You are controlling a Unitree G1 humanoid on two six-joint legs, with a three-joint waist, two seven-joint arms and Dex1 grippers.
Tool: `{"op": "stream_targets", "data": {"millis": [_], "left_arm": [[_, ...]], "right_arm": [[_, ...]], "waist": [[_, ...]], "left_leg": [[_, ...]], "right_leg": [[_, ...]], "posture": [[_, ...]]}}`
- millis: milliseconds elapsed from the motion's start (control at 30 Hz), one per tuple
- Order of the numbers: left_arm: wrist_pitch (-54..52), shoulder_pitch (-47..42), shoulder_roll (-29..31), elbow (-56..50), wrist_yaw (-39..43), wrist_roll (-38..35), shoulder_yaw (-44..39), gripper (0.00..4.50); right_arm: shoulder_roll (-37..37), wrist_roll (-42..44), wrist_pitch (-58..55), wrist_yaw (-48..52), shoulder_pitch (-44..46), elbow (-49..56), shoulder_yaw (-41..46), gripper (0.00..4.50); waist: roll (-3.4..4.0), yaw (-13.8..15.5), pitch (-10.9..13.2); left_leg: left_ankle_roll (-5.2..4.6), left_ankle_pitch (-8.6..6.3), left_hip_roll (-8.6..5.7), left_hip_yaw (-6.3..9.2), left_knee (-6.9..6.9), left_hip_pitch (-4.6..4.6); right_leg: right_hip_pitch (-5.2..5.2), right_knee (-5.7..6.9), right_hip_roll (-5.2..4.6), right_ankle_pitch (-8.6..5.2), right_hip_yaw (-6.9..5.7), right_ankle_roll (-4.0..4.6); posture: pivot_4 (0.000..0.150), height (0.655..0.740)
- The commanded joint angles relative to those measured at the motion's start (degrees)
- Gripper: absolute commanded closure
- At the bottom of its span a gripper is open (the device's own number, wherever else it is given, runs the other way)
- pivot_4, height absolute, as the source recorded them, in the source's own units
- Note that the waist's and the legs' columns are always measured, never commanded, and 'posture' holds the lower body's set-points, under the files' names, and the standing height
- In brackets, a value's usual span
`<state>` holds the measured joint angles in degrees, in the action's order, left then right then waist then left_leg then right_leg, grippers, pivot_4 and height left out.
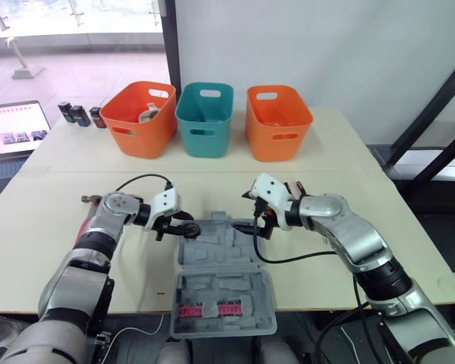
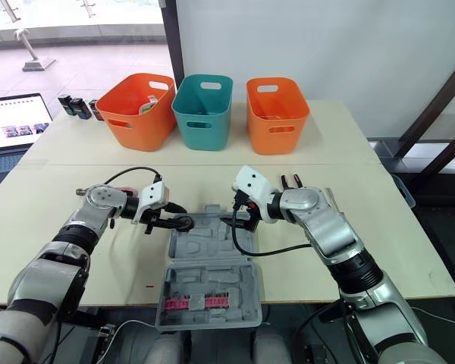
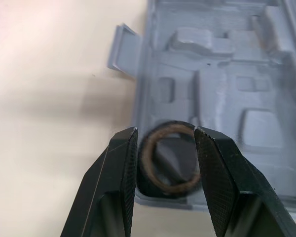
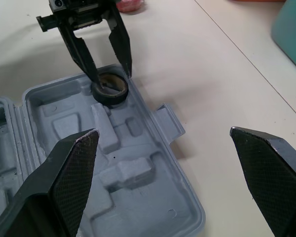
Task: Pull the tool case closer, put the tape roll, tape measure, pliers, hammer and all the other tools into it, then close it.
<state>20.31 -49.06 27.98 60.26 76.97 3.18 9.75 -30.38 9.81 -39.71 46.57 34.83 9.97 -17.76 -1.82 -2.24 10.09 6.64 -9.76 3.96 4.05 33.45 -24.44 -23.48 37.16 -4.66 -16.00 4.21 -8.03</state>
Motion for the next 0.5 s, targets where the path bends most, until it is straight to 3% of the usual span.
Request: {"op": "stream_targets", "data": {"millis": [33, 500], "left_arm": [[0.49, -0.08, 0.09, -0.69, -0.60, -0.93, -1.15, 2.61], [5.53, 2.50, -0.18, 1.21, -4.57, 3.47, 1.94, 2.61]], "right_arm": [[-0.37, 0.21, 0.23, 0.18, 0.18, 1.79, 1.20, 0.00], [-0.60, 0.40, 0.11, 0.16, -0.03, 2.19, 1.63, 0.00]], "waist": [[0.00, -0.01, 0.00], [0.00, -0.06, 0.00]], "left_leg": [[0.00, 0.00, 0.00, 0.00, 0.00, 0.00], [0.00, 0.00, 0.00, 0.00, 0.00, 0.02]], "right_leg": [[0.00, 0.00, 0.00, 0.00, 0.00, 0.00], [0.03, 0.00, 0.00, 0.00, 0.00, 0.00]], "posture": [[0.150, 0.7400], [0.150, 0.7400]]}}
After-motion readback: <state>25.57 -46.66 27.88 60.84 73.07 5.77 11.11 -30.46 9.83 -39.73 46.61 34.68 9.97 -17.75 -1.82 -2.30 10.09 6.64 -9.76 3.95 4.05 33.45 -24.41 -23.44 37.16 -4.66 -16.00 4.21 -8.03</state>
